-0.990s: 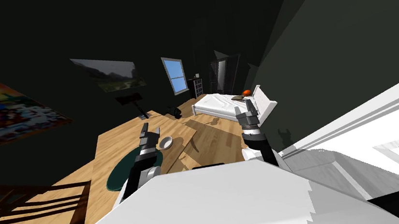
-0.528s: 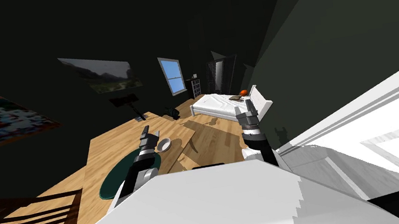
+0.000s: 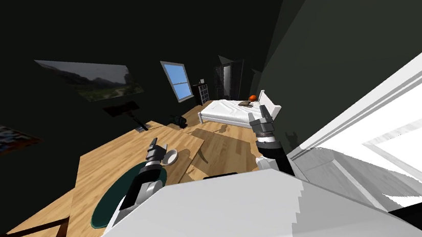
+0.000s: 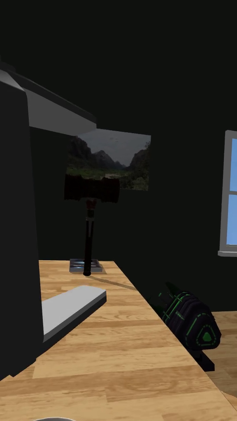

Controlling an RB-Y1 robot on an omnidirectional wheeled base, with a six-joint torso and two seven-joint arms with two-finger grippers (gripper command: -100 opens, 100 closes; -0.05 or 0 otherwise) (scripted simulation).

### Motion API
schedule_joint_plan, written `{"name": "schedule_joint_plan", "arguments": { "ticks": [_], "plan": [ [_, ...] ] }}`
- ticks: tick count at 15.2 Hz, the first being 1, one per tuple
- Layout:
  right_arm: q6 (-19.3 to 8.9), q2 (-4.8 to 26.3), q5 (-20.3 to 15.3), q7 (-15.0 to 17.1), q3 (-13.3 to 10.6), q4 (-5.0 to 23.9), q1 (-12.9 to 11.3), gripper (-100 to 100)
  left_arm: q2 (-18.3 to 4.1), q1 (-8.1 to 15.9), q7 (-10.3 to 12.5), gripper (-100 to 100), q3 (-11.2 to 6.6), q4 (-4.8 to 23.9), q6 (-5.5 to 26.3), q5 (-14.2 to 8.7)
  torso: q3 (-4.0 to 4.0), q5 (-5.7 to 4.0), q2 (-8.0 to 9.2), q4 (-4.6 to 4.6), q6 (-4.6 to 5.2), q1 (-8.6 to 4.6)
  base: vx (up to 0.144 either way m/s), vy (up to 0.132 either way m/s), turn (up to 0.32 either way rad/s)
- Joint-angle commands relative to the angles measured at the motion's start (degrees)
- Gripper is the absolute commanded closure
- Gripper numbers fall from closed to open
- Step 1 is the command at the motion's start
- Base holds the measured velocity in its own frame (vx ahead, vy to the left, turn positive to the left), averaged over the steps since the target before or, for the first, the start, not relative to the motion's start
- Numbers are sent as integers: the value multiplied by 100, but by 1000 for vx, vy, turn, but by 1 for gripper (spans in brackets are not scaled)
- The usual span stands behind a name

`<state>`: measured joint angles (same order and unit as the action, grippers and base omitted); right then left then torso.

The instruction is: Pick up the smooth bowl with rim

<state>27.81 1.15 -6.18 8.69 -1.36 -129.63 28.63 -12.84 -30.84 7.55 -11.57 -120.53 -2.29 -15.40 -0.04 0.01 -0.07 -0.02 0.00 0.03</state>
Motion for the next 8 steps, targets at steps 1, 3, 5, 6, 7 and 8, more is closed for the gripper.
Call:
{"name": "schedule_joint_plan", "arguments": {
  "ticks": [1,3,5,6,7,8],
  "plan": [
    [0,0,0,0,0,0,0,0,-49,-53,57,-100,-119,104,286,-137,0,0,0,0,0,0,19,5,-128],
    [0,0,0,0,0,0,0,0,-49,-53,57,-100,-119,104,409,-137,-1,0,-2,0,1,1,18,7,-87],
    [0,0,0,0,0,0,0,0,-85,-96,110,-100,-231,179,711,-260,0,0,-1,0,1,1,17,6,-116],
    [0,0,0,0,0,0,0,0,-85,-96,110,-100,-231,179,743,-260,-1,0,-1,0,1,1,14,7,-66],
    [0,0,0,0,0,0,0,0,-116,-140,164,-100,-345,256,896,-384,0,0,0,0,0,0,19,4,-157],
    [0,0,0,0,0,0,-1,0,-116,-140,164,-100,-345,256,994,-384,-1,0,-1,0,2,0,22,7,-153]
  ]
}}
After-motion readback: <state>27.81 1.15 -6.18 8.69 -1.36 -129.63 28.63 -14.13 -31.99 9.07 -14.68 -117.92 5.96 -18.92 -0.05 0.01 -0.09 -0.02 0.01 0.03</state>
